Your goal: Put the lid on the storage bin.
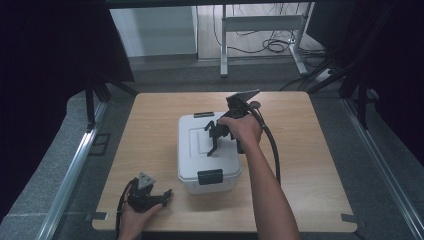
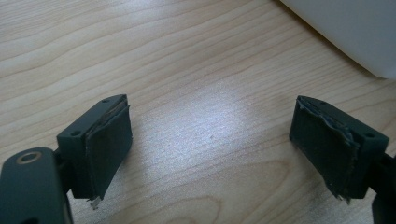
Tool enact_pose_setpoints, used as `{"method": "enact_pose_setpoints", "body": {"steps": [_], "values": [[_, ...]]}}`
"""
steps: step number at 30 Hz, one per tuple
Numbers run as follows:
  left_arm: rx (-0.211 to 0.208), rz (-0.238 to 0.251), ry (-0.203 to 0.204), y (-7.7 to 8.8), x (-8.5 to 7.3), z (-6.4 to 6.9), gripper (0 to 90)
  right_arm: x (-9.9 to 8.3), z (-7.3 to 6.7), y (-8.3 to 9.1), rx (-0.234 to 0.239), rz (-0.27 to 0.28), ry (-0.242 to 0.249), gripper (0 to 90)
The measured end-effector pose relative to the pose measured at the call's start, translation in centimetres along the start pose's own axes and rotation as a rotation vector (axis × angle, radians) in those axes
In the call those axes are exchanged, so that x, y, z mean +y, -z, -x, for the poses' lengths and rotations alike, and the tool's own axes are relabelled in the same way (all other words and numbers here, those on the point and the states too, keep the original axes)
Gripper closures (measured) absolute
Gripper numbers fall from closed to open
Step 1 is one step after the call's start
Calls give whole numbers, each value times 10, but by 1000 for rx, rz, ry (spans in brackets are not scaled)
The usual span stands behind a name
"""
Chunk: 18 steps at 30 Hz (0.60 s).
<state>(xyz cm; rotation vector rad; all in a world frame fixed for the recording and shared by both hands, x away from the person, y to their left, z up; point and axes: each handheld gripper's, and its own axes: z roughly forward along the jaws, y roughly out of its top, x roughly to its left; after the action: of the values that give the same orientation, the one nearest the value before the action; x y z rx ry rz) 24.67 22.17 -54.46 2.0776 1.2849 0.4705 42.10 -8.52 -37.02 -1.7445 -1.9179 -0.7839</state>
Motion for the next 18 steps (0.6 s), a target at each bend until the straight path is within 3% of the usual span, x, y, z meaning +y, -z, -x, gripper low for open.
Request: {"method": "enact_pose_setpoints", "body": {"steps": [3,7,16,18], "values": [[0,0,0,0,0,0,130,-1,0,4,-1,0,34,740],[-1,0,0,0,0,0,130,-5,4,21,21,43,105,647],[0,0,3,0,0,0,129,-21,37,56,-2,190,241,487],[0,0,2,0,0,0,129,-25,45,62,7,210,252,467]]}}
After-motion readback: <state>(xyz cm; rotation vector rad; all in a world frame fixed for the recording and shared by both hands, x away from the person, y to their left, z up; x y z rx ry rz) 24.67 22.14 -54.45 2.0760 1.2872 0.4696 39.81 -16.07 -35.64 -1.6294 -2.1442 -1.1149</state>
